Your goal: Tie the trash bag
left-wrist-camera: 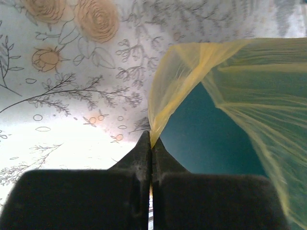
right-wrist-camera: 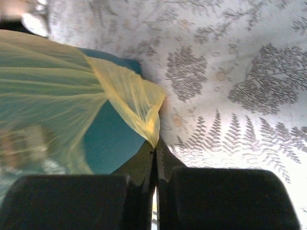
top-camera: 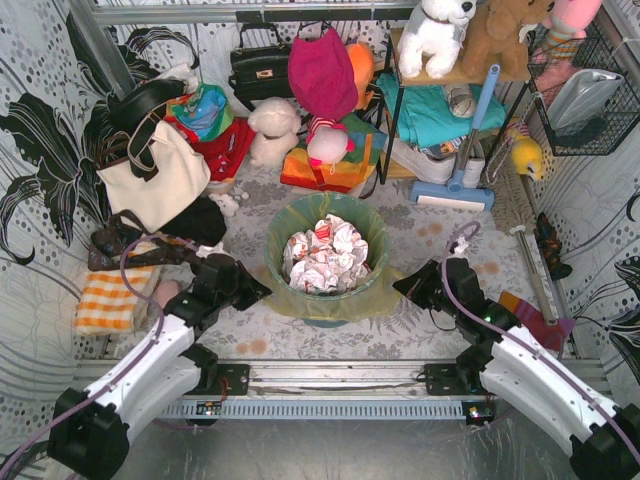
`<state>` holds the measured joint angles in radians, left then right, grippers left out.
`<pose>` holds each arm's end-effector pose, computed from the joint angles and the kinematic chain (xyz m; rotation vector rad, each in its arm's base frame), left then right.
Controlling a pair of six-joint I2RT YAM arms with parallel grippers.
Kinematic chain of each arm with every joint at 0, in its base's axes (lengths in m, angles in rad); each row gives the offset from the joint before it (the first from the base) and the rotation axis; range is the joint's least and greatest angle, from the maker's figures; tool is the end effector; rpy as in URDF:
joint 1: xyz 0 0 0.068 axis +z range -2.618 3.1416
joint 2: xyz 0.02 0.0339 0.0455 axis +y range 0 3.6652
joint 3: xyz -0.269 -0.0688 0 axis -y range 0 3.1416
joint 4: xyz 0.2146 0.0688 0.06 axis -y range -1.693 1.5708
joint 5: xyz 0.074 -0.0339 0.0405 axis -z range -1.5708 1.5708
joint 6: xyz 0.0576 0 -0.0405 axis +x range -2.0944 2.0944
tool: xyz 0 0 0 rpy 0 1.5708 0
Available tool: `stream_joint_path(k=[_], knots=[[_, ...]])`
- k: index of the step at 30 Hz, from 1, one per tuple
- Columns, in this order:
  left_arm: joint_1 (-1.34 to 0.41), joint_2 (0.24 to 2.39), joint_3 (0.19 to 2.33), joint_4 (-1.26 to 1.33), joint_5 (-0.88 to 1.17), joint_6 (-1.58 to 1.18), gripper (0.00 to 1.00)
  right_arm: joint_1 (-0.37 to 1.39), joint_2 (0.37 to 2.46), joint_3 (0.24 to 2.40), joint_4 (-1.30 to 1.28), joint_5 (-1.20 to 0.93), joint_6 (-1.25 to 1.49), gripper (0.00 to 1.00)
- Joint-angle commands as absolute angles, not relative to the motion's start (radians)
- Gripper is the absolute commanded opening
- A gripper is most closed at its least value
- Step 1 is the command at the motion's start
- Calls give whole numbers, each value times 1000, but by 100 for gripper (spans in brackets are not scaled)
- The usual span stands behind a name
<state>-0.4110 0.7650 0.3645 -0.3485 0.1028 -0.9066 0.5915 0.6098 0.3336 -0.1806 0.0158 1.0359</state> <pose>0.1288 -0.0626 0.1820 -0.5469 2.3854 -0.7521 0.1171 0.0775 0.2087 0.4909 2.1240 0.9749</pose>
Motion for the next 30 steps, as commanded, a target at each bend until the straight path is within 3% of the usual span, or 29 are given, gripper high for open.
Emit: stream_joint_path(k=[1, 10, 30], knots=[[-405, 648, 429, -346, 65, -895, 0, 591, 507, 318, -62, 0, 1032, 0], [-405, 480, 503, -298, 94, -854, 0, 591, 391, 428, -28, -46, 969, 0], [-405, 519, 780, -293, 199, -772, 0, 591, 470, 644, 49, -121, 875, 0]])
